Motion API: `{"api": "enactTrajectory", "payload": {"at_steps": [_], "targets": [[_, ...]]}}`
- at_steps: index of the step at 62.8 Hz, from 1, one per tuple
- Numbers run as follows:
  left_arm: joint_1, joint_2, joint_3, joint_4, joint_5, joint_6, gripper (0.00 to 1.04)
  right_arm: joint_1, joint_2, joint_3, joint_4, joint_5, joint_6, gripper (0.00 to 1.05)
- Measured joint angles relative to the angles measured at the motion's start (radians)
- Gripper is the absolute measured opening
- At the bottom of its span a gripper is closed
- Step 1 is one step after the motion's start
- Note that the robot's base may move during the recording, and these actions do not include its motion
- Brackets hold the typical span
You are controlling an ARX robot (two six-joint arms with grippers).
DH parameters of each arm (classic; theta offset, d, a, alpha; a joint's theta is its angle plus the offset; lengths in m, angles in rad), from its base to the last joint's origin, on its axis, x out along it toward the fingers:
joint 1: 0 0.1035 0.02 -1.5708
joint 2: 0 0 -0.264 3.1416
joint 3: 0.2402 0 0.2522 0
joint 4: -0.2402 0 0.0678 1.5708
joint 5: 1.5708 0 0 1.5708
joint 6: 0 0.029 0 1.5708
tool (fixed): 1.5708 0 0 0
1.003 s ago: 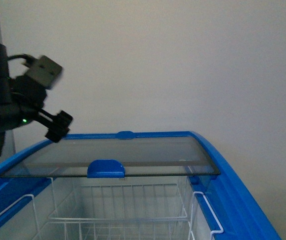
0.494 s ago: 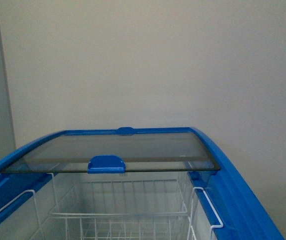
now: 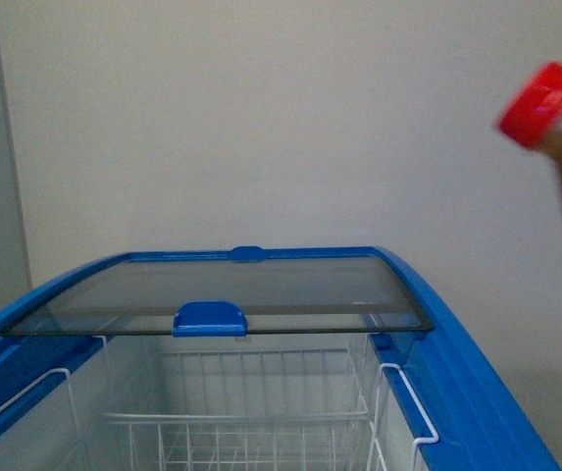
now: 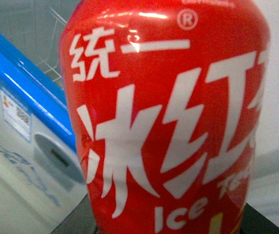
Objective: Put drink in fridge
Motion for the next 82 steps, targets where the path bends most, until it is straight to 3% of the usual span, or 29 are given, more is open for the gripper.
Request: {"api": "enactTrajectory", "payload": {"at_steps": [6,11,22,45,77,82], "targets": [[0.0,-0.026,-0.02,-0.007,0.001,0.003,0.03,0.022,0.151,0.101,0.033,0.013,-0.189,0.36],[0.0,-0.065,-0.042,-0.023,0.0,0.003,0.03,0.061,0.375,0.25,0.035,0.034,-0.444,0.36],[0.0,-0.114,-0.067,-0.048,0.001,0.003,0.03,0.141,0.612,0.413,0.013,0.09,-0.63,0.36],[0.0,-0.209,-0.1,-0.11,0.001,0.003,0.03,0.248,0.935,0.627,0.087,0.144,-0.649,0.36],[0.0,-0.35,-0.131,-0.203,0.001,0.006,0.03,0.217,1.197,0.771,0.146,0.146,-0.56,0.36],[0.0,-0.473,-0.131,-0.357,0.0,0.006,0.03,0.204,1.24,0.809,0.162,0.15,-0.553,0.36]]}}
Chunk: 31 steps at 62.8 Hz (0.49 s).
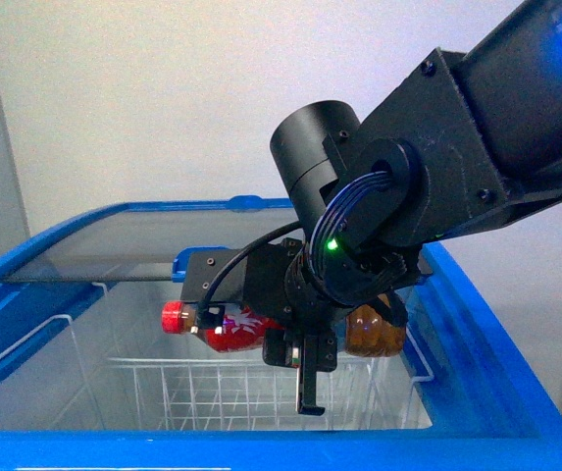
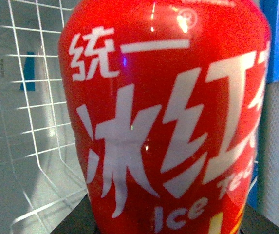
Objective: Put drink in fridge
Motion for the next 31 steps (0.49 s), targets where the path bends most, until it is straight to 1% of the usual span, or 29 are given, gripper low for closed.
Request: {"api": "enactTrajectory", "payload": {"at_steps": [10,19,31], "targets": [[0.0,-0.045,0.0,-0.02,0.0,0.0,0.03,-0.018,0.06,0.034,0.037,0.026,-0.003,0.36],[0.0,-0.047,0.0,-0.021,0.0,0.0,0.03,-0.023,0.113,0.055,0.105,0.053,-0.014,0.36],[0.0,-0.047,0.0,-0.022,0.0,0.0,0.03,-0.018,0.166,0.06,0.187,0.057,-0.042,0.36]]}}
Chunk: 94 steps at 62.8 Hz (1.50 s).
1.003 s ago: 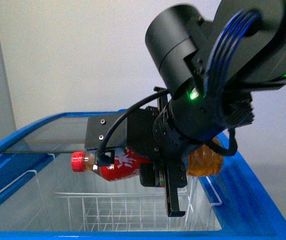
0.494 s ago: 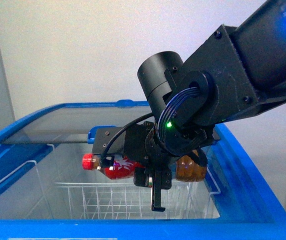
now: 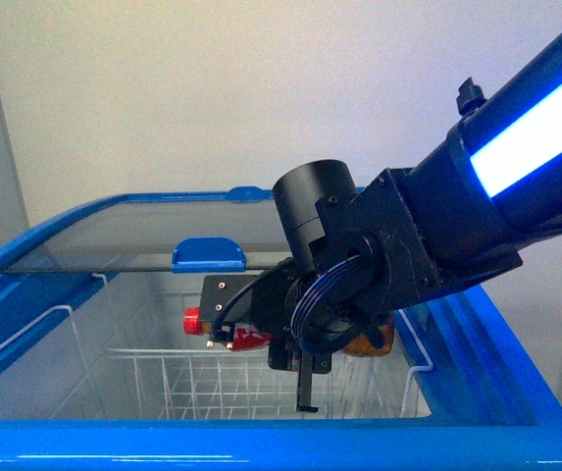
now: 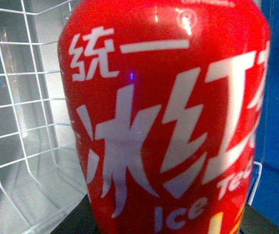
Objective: Put drink in fridge
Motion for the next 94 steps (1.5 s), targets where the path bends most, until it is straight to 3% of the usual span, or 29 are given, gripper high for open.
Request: {"api": "enactTrajectory", "payload": {"at_steps": [10,33,50,55,75,88,94], "targets": [[0.0,0.0,0.0,0.0,0.0,0.0,0.03,0.012,0.041,-0.021,0.108,0.017,0.001,0.36],[0.0,0.0,0.0,0.0,0.0,0.0,0.03,0.034,0.046,-0.101,0.13,-0.002,0.034,0.36],[0.0,0.0,0.0,0.0,0.0,0.0,0.03,0.034,-0.011,-0.166,0.134,-0.059,0.05,0.88],[0.0,0.0,0.0,0.0,0.0,0.0,0.03,0.031,-0.066,-0.187,0.142,-0.067,0.051,0.98],[0.0,0.0,0.0,0.0,0.0,0.0,0.03,0.027,-0.326,-0.36,0.167,-0.141,0.142,0.97],[0.0,0.0,0.0,0.0,0.0,0.0,0.03,-0.026,-0.54,-0.468,0.149,-0.121,0.391,0.97],[0.0,0.0,0.0,0.0,0.0,0.0,0.03,-0.077,-0.663,-0.555,0.176,-0.023,0.582,0.97]]}}
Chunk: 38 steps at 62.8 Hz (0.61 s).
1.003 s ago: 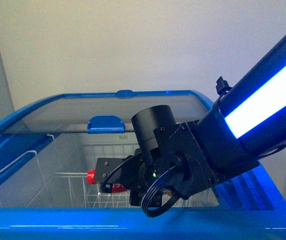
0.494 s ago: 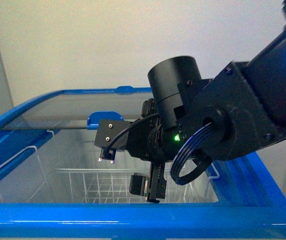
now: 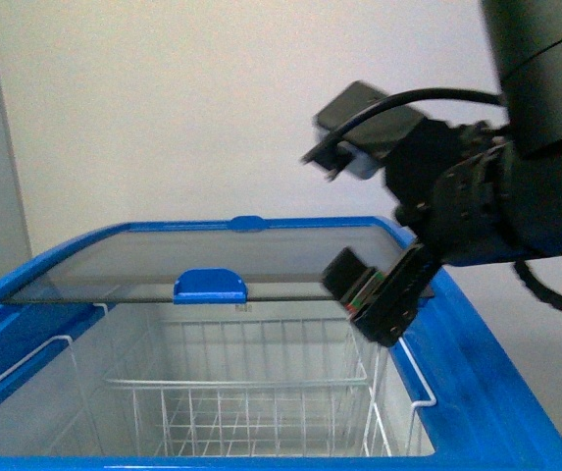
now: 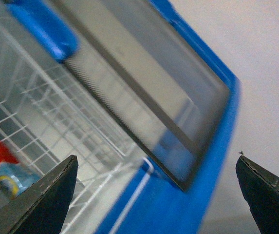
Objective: Put drink in fridge
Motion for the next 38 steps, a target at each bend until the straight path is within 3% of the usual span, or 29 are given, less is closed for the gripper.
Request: {"api": "enactTrajectory", "payload": {"at_steps": [9,22,33,36,38], "targets": [[0.0,0.0,0.0,0.0,0.0,0.0,0.03,-0.099,-0.203,-0.14,-0.089,0.207,0.313,0.97],[0.0,0.0,0.0,0.0,0.0,0.0,0.03,-0.148,-0.533,-0.367,-0.318,0.294,0.618,0.97],[0.0,0.0,0.0,0.0,0.0,0.0,0.03,-0.026,-0.875,-0.517,-0.59,0.449,0.834,0.97],[0.0,0.0,0.0,0.0,0.0,0.0,0.03,0.103,-1.006,-0.534,-0.726,0.589,0.928,0.97],[0.0,0.0,0.0,0.0,0.0,0.0,0.03,0.159,-1.071,-0.558,-0.717,0.612,0.937,0.95]]}}
